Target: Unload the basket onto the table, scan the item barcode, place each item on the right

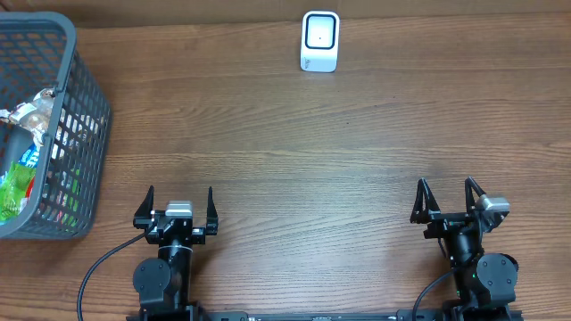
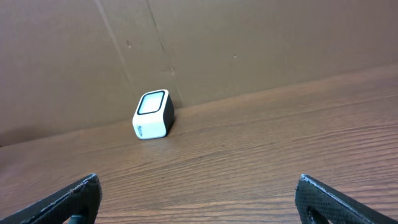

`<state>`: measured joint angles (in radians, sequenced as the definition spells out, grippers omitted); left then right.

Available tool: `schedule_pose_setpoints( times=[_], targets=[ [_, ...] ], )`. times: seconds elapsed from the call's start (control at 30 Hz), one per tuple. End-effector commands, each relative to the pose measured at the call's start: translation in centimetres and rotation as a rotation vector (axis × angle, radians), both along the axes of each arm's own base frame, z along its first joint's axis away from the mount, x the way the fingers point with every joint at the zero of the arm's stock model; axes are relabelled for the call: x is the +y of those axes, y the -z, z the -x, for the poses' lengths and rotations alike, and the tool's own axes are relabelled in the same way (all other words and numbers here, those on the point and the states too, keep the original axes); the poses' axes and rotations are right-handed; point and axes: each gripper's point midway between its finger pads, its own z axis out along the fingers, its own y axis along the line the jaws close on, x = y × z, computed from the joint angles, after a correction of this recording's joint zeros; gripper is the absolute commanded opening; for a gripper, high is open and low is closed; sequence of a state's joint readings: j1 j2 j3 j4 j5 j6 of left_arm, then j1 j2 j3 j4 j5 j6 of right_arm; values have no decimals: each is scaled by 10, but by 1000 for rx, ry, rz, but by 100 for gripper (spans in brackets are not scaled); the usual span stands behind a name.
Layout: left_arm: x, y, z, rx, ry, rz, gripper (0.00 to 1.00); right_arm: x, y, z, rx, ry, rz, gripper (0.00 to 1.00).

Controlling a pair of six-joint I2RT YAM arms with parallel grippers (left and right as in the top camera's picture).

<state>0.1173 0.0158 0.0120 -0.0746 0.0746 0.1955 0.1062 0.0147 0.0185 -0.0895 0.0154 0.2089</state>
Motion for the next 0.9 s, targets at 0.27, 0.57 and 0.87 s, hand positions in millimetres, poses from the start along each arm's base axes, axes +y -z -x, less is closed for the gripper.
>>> schedule_pose_setpoints(
  times=[0.27, 0.57, 0.87],
  targets=[
    [-5, -1, 0, -14, 24, 43, 100, 9, 0, 1, -10, -50, -2, 100],
    [-25, -9, 1, -28, 137, 51, 100, 12, -1, 2, -12, -65, -2, 100],
    [-37, -33, 6, -73, 206, 45, 100, 11, -32, 6, -76, -65, -7, 100]
  ],
)
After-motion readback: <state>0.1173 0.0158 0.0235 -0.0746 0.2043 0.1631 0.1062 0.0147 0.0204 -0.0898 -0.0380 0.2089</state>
